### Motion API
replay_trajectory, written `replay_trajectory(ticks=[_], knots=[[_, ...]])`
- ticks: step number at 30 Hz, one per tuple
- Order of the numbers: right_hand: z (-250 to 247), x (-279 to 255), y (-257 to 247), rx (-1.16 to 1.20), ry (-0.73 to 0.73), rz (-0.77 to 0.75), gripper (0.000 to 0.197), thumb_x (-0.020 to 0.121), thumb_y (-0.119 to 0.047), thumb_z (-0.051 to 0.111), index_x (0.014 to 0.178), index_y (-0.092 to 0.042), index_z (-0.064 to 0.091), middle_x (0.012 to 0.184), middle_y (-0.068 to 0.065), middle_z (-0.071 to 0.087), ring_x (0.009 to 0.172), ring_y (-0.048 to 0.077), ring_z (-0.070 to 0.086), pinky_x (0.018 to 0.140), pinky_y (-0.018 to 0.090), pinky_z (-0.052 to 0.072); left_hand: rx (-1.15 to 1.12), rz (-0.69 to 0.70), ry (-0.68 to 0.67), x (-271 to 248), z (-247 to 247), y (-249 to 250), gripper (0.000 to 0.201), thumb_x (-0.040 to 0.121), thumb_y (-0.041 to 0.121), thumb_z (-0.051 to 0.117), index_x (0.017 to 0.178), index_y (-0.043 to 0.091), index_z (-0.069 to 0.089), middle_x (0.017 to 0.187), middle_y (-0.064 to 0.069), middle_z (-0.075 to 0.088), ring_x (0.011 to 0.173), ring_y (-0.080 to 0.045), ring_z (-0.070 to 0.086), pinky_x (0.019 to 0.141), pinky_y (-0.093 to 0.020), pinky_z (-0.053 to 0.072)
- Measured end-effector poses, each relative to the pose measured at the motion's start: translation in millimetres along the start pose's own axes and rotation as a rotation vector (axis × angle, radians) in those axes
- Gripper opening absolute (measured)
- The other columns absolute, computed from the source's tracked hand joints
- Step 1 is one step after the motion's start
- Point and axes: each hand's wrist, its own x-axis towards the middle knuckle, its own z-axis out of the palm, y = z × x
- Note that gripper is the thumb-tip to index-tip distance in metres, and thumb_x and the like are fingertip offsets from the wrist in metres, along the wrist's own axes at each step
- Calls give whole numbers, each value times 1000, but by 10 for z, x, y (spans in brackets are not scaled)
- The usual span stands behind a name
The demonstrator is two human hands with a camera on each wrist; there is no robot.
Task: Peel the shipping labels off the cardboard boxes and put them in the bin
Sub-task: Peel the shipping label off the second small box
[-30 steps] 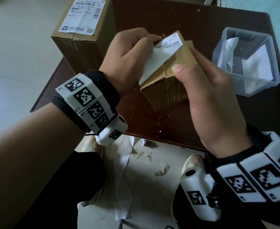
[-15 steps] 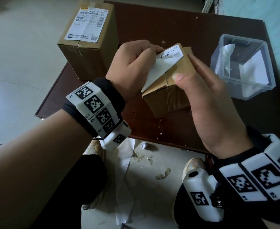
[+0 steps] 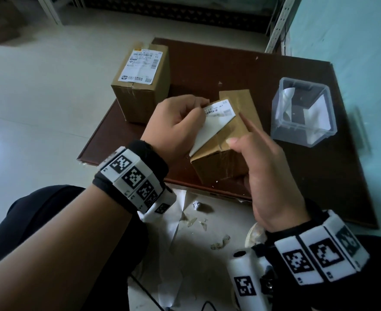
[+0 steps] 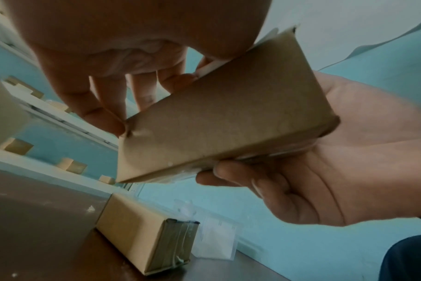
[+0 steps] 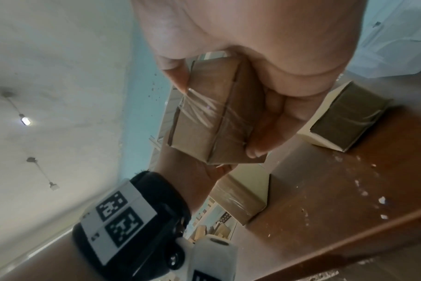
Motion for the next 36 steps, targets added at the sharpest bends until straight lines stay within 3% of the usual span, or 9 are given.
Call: replay_trajectory(ticks=[2,5,8,16,22,25,27,31,36], knots=[[29,-161,14,5,-14,9,48,93,-24,55,139,-26,66,124,2,76,114,17,74,91,31,63,36,-3,-44,-177,-62,14,40,85,28,43,88,-3,68,117,8,72,105,5,62,80,-30,54],[25,-348,106,19,2,36,53,90,-25,55,143,-28,64,128,3,75,120,21,72,102,47,59,31,-21,-96,-410,-43,-15,27,89,30,44,81,15,64,132,13,65,113,-1,61,83,-28,51],[14,-360,173,27,94,45,57,85,-26,58,141,-31,64,128,1,75,122,22,71,107,56,54,19,9,-146,-397,-1,-51,29,93,32,44,94,12,65,136,13,63,113,-1,61,84,-26,52],[-12,-70,165,-120,115,30,54,95,-22,62,149,-26,56,118,-7,76,107,9,74,81,20,60,19,56,-217,-16,4,-172,35,90,24,43,98,-3,64,124,7,68,98,0,64,75,-20,51],[-61,-43,199,-113,123,122,76,80,-28,63,154,-35,51,119,-9,77,107,7,75,80,25,61,4,44,-258,-33,38,-246,25,91,23,47,84,2,59,127,3,67,120,1,59,90,-29,50],[-102,-41,148,-70,135,164,66,87,-24,66,150,-39,55,115,-8,79,107,12,77,89,37,61,-42,38,-287,-56,60,-217,24,92,25,52,82,5,60,126,2,68,124,0,58,94,-32,49],[-127,-45,109,-66,147,166,51,96,-18,65,142,-40,61,109,-9,81,102,12,78,85,35,63,-120,19,-307,-67,71,-191,24,92,25,55,84,3,61,127,1,68,125,-3,59,98,-35,49],[-161,-74,47,-88,160,166,43,98,-17,64,135,-39,64,106,-11,81,97,8,79,74,20,62,-196,-37,-335,-60,72,-131,24,96,18,59,91,-5,63,126,1,69,128,1,56,93,-17,48],[-132,-88,12,-144,236,133,60,94,-24,70,151,-38,57,119,-14,77,107,3,75,90,28,60,-230,-100,-371,-26,71,-131,20,103,6,54,93,-11,59,122,-9,71,132,12,46,100,-10,42]])
